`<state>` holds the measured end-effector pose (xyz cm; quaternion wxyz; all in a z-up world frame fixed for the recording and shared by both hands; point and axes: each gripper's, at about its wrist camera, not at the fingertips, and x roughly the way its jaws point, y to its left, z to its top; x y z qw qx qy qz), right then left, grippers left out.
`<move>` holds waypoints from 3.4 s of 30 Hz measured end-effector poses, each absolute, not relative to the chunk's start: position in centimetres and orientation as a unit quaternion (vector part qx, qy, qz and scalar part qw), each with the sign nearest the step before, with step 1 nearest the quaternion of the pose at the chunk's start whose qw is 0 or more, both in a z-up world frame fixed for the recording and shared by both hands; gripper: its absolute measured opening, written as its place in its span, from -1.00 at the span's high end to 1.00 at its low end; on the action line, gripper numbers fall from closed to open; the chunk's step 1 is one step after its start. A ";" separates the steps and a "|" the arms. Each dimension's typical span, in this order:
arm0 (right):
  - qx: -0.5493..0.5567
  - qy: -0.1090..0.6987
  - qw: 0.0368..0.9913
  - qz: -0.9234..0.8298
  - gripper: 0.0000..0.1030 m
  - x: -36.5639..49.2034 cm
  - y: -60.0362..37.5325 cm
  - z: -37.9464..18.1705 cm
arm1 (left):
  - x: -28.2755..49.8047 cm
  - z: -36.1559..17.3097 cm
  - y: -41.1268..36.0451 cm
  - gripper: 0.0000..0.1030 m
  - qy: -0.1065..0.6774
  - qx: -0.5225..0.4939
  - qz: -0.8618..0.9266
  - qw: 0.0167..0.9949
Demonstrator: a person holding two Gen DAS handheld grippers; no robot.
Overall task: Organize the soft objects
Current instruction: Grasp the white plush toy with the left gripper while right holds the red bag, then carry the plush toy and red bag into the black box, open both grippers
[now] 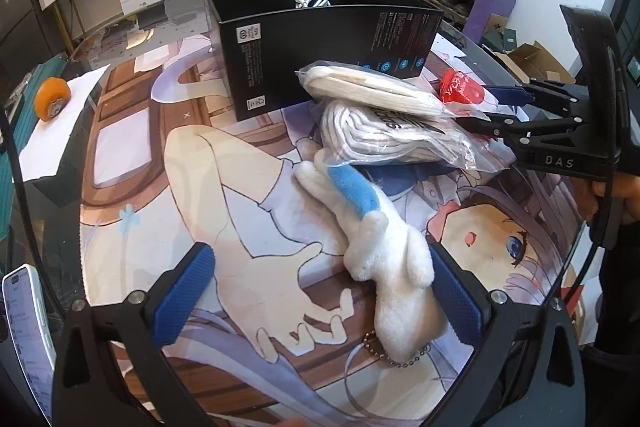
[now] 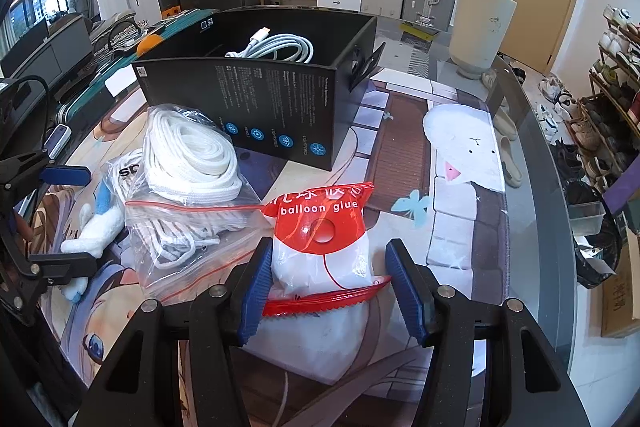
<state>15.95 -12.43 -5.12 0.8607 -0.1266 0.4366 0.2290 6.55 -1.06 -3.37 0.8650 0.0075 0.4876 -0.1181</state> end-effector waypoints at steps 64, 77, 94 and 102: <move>-0.113 0.326 0.898 0.274 -0.11 11.3 -12.1 1.0 | 5.3 1.9 0.3 0.41 0.348 0.009 -0.122 0.930; -0.099 0.311 0.904 0.275 -0.11 12.1 -11.1 1.9 | 7.7 3.8 0.7 0.41 0.331 0.017 -0.113 0.937; -0.105 0.306 0.907 0.271 -0.11 14.5 -9.3 3.8 | 11.1 5.4 0.2 0.40 0.324 0.034 -0.119 0.938; -0.111 0.312 0.903 0.275 -0.11 15.8 -8.6 4.1 | 12.5 5.6 -0.3 0.40 0.330 0.044 -0.123 0.935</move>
